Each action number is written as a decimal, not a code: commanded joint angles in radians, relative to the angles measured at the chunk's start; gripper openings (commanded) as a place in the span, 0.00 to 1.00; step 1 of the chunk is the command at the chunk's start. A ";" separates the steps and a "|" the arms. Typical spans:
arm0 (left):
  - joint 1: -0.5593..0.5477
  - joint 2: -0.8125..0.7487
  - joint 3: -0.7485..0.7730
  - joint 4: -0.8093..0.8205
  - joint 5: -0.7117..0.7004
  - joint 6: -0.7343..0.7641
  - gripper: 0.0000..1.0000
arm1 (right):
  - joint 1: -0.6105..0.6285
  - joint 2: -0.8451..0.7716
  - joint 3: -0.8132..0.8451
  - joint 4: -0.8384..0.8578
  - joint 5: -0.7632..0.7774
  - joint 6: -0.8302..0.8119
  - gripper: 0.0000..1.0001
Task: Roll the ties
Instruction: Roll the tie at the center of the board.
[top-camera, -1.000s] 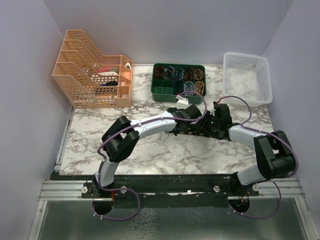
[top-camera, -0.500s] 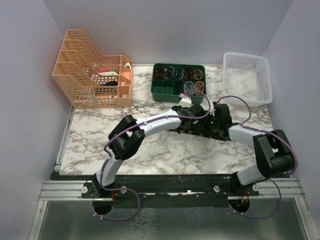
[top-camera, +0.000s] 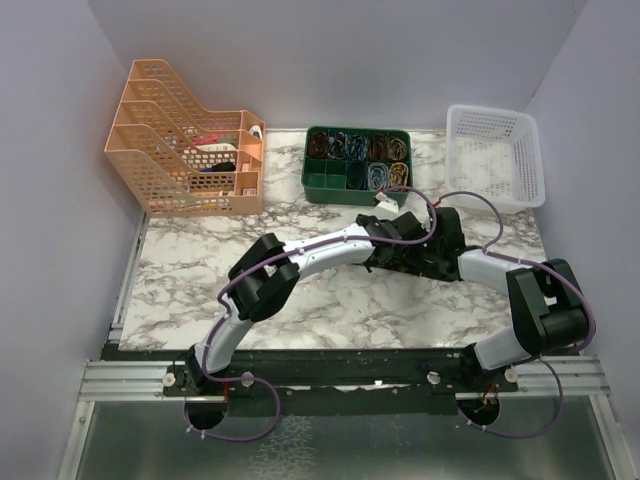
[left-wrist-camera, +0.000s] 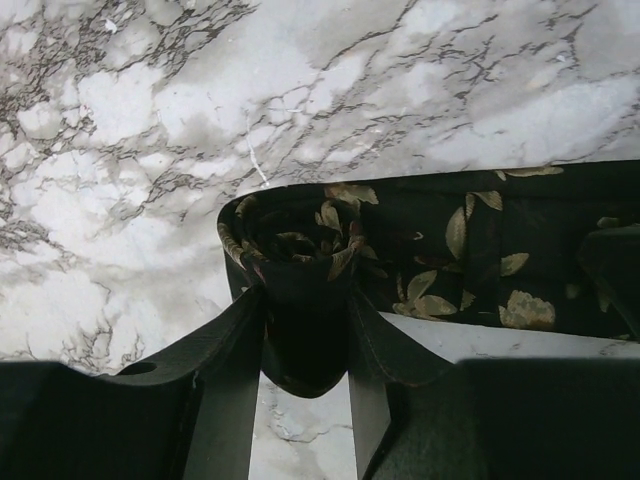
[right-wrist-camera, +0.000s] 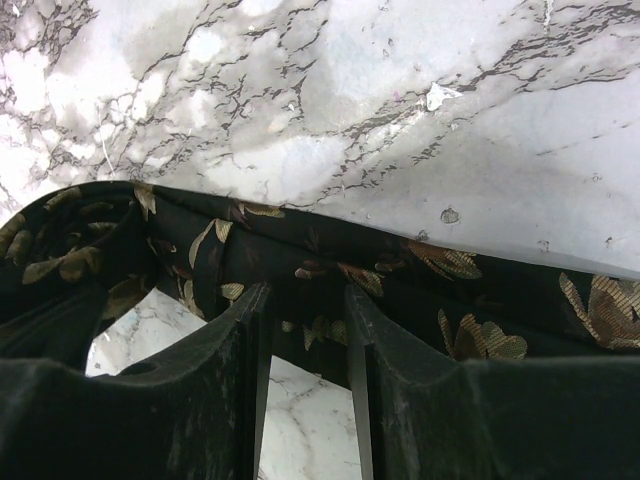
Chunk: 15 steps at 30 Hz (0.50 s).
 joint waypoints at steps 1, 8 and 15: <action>-0.017 0.038 0.048 0.003 0.063 0.052 0.38 | -0.011 0.006 -0.012 -0.030 -0.007 -0.028 0.40; -0.022 0.054 0.032 0.056 0.139 0.103 0.42 | -0.013 0.001 -0.008 -0.035 -0.004 -0.032 0.40; -0.022 0.053 0.003 0.123 0.215 0.144 0.46 | -0.020 -0.006 -0.005 -0.044 -0.002 -0.037 0.40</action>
